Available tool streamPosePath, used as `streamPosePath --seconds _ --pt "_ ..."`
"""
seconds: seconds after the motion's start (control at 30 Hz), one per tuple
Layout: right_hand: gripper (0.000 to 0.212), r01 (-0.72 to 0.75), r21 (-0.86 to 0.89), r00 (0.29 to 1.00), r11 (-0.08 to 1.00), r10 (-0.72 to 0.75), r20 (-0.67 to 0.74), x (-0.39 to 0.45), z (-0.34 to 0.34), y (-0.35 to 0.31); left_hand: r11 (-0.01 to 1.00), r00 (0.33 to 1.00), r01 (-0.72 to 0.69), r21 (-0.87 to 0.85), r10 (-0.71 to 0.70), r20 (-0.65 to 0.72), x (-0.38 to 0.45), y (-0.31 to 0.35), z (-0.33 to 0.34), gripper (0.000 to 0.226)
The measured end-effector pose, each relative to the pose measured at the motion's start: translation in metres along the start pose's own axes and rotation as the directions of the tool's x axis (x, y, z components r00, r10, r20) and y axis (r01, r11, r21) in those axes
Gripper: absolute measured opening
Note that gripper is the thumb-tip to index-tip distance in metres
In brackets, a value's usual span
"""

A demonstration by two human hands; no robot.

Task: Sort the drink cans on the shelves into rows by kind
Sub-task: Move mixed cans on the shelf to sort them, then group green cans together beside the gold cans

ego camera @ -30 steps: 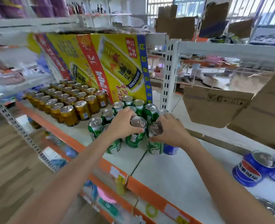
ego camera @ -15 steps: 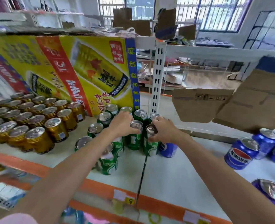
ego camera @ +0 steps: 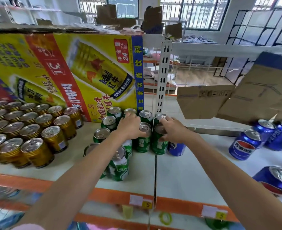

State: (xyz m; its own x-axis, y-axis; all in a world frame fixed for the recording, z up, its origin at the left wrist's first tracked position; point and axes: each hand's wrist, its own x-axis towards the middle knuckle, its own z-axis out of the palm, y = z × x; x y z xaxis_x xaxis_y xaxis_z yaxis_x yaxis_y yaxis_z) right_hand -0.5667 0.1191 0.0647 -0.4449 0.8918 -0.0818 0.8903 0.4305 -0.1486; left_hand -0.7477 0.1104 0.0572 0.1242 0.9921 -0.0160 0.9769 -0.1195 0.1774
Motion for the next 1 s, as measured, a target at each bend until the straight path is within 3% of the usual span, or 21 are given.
streamPosePath --seconds 0.2,0.37,0.53,0.63,0.77,1.0 --pt "0.068 0.030 0.001 1.000 1.000 -0.030 0.011 -0.006 0.002 0.000 0.996 0.999 0.002 0.085 0.002 -0.048 -0.006 0.003 0.004 0.061" --pt "0.052 -0.058 -0.109 0.992 0.992 0.045 -0.116 -0.018 0.008 0.001 0.989 0.996 -0.005 0.149 0.018 -0.090 -0.011 0.009 0.005 0.058" --pt "0.055 -0.084 -0.091 0.973 0.992 0.062 -0.223 -0.034 0.012 -0.004 0.983 0.990 0.002 0.185 0.024 -0.137 -0.021 0.018 0.000 0.058" --pt "0.050 -0.067 -0.022 0.963 0.998 0.059 -0.263 -0.060 0.013 -0.007 0.987 0.971 -0.123 0.108 0.142 -0.194 -0.038 0.029 -0.005 0.050" --pt "0.049 -0.102 0.028 0.977 0.994 0.105 -0.186 -0.120 0.026 0.001 0.956 0.952 -0.293 0.018 0.293 -0.092 -0.074 0.052 0.005 0.048" --pt "0.048 -0.378 0.275 0.904 0.884 0.416 -0.096 -0.234 0.055 0.046 0.927 0.971 -0.218 -0.305 0.237 0.026 -0.128 0.112 0.057 0.045"
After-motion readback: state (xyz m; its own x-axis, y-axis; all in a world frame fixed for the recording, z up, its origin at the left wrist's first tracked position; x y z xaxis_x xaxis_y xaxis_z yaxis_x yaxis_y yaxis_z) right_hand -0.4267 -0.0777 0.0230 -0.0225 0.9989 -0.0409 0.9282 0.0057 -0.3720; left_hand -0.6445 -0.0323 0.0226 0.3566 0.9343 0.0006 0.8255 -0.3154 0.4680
